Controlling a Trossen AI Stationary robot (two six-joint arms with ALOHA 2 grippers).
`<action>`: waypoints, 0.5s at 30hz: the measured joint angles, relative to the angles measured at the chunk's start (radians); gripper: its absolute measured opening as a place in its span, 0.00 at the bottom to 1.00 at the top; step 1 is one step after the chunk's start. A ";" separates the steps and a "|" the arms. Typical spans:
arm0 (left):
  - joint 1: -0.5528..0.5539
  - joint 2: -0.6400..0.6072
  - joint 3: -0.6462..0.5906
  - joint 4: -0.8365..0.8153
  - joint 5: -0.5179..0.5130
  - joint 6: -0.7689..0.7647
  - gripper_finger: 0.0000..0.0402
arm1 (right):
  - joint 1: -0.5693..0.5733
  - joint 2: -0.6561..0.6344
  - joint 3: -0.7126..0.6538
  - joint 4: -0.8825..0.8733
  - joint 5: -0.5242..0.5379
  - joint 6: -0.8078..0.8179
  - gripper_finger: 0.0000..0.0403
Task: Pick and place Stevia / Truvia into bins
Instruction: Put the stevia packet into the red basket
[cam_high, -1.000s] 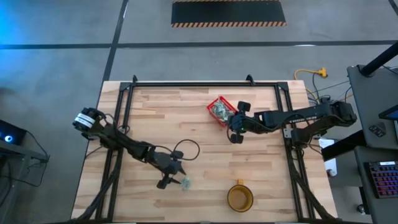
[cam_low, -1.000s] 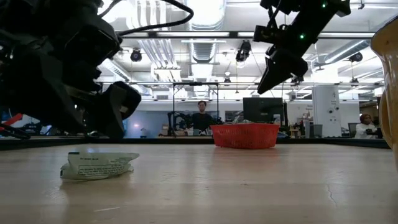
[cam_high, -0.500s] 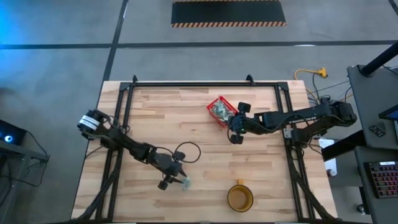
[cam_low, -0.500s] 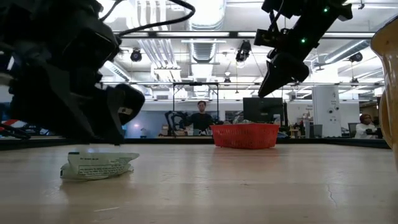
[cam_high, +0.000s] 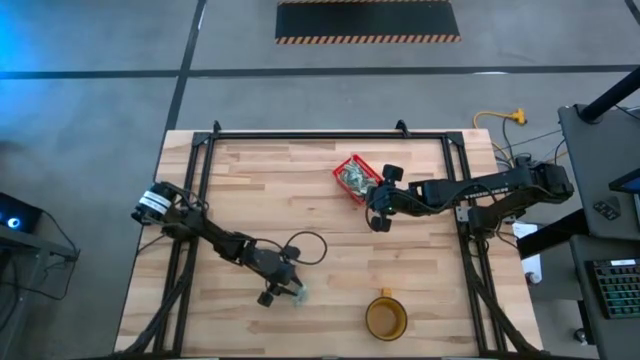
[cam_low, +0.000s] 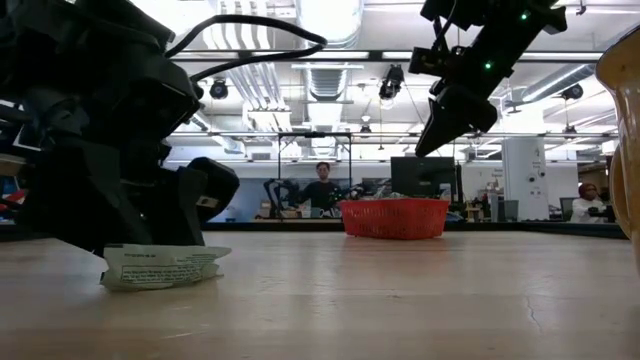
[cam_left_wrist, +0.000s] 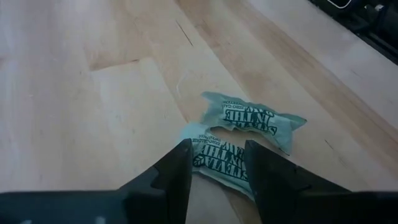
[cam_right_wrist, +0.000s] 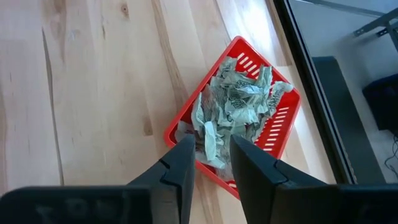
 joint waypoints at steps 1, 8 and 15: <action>0.001 0.000 0.000 -0.001 0.000 0.000 0.32 | 0.000 0.000 0.000 0.000 0.000 0.000 0.22; 0.004 0.001 -0.001 0.006 -0.007 0.028 0.19 | 0.000 0.000 0.000 0.000 0.000 0.000 0.20; 0.027 -0.001 -0.001 0.005 0.001 0.032 0.02 | 0.000 0.000 0.000 0.000 0.000 0.000 0.21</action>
